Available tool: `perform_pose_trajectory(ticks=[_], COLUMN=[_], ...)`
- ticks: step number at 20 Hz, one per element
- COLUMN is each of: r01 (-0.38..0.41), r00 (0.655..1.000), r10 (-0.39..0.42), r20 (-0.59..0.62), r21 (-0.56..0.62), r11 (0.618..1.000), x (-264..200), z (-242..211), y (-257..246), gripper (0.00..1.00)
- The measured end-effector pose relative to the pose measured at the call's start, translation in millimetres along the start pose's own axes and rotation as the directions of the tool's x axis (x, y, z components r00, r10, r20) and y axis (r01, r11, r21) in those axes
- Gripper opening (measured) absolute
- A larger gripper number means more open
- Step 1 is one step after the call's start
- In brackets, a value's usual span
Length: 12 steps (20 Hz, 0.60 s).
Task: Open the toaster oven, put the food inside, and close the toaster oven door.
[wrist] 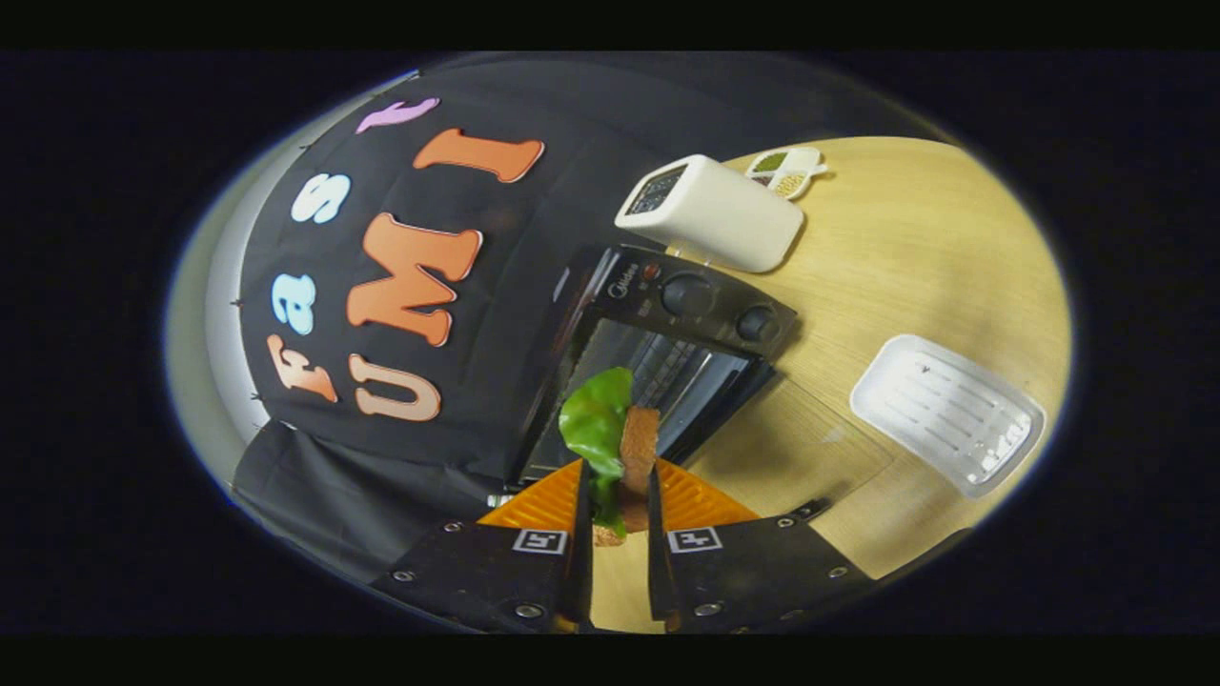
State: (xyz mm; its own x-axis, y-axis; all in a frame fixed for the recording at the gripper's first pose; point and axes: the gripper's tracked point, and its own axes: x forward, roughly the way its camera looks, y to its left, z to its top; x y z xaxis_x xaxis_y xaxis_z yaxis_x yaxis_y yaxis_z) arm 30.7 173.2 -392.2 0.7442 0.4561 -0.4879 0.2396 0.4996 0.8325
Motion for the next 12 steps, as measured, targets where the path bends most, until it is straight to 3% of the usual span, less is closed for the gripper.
perform_pose_trajectory(ticks=[5, 9, 12], r01=[0.000, 0.014, 0.026], r00=[0.994, 0.961, 0.952], r10=[-0.015, -0.081, -0.108], r20=[0.106, 0.263, 0.288], r21=[0.140, 0.247, 0.273], r11=[0.990, 0.969, 0.962], x=[45, 71, 91], z=[6, 19, 7], y=[-8, -14, -6], gripper=[0.24, 0.24, 0.24])
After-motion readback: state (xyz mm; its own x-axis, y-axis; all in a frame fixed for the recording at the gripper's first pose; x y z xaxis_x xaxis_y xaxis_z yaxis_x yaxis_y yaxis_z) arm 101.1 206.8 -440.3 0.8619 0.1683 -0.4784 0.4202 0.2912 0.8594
